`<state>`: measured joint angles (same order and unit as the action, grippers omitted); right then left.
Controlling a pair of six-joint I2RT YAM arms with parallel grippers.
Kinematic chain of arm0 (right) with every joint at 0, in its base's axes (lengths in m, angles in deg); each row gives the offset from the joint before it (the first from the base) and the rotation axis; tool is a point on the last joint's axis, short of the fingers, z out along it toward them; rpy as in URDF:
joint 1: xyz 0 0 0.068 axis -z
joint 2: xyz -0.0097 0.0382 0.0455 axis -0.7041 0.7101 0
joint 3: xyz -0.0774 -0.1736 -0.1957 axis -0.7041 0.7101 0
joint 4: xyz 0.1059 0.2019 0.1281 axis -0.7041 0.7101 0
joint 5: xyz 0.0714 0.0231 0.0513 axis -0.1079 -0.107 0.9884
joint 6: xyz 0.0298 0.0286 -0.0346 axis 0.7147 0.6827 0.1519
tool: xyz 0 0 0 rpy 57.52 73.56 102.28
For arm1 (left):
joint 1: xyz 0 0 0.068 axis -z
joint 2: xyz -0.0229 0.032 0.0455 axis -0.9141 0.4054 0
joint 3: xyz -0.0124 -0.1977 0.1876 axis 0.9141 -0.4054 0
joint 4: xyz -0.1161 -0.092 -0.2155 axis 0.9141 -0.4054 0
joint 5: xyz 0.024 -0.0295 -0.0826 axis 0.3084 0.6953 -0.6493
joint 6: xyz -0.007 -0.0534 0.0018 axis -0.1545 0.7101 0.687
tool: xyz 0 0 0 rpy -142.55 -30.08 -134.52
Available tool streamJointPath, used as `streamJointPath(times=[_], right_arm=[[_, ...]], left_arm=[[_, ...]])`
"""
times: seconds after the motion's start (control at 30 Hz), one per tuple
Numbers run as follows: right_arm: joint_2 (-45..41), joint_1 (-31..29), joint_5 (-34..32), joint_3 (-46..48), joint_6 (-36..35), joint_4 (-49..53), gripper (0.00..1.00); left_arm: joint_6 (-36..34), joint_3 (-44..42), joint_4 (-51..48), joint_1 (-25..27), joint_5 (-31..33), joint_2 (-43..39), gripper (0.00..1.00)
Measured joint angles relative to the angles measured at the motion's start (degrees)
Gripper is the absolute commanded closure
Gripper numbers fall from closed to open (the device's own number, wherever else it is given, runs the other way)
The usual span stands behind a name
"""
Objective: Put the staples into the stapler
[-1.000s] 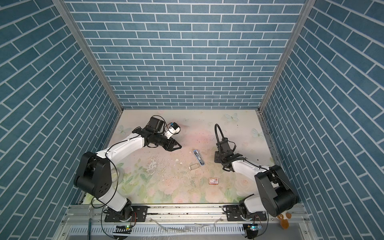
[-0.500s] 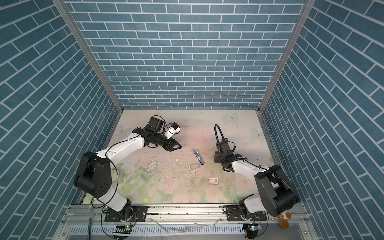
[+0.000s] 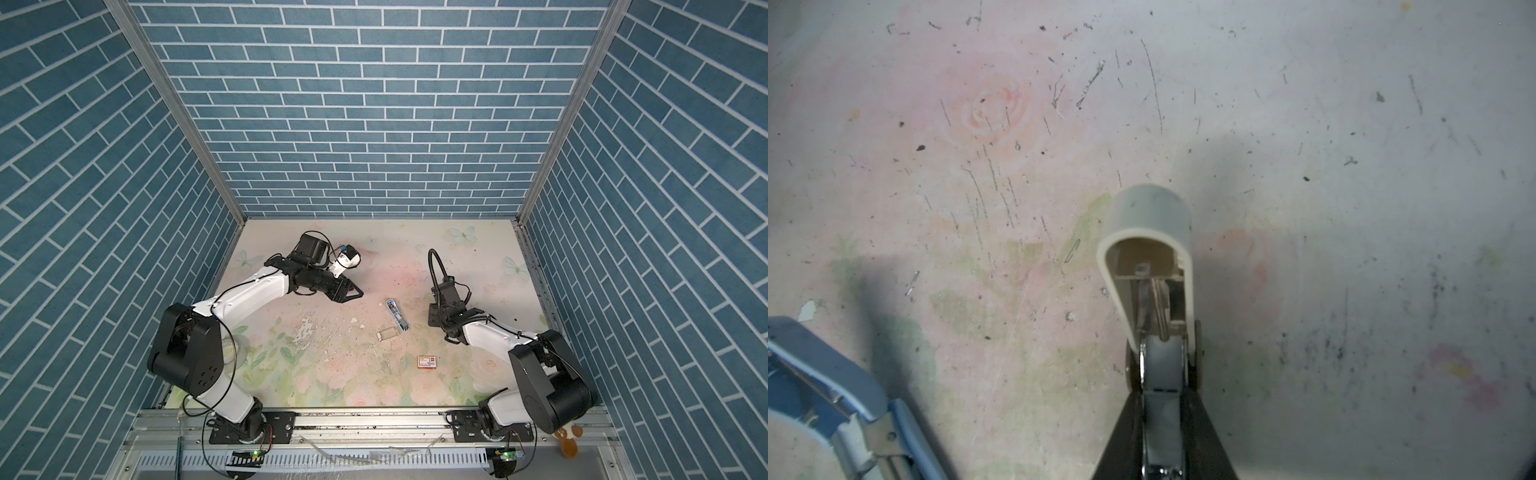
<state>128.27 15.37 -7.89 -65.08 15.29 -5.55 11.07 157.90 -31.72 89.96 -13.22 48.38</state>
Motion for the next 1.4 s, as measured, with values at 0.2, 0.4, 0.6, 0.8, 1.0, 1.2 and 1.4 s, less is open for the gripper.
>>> streamJointPath(times=[0.2,0.4,0.6,0.8,1.0,1.2,1.4], right_arm=[[0.0,-0.2,-0.1,0.0,0.0,0.0,0.78],[0.0,-0.4,-0.3,0.0,0.0,0.0,0.75],[-1.0,-0.5,-0.3,0.0,0.0,2.4,0.71],[-2.8,-0.5,-0.3,-1.5,-0.1,5.3,0.68],[-2.9,-0.5,-1.8,-4.2,-0.5,6.9,0.67],[-2.2,-0.2,-4.0,-6.4,-0.7,8.9,0.67],[0.8,0.6,-4.7,-8.2,-1.1,9.4,0.67]], left_arm=[[0.0,-0.2,0.0,0.0,0.0,0.0,0.45],[0.0,-0.2,0.0,0.0,0.0,0.0,0.45],[0.0,-0.5,0.0,0.0,0.1,-0.2,0.44],[-0.2,-0.5,0.0,0.0,0.3,-0.5,0.44],[-0.2,-0.5,0.0,0.0,0.5,-0.6,0.44],[-0.3,-0.5,0.0,0.0,0.5,-0.6,0.44],[-0.6,-0.5,0.0,0.0,0.5,-0.6,0.44]])
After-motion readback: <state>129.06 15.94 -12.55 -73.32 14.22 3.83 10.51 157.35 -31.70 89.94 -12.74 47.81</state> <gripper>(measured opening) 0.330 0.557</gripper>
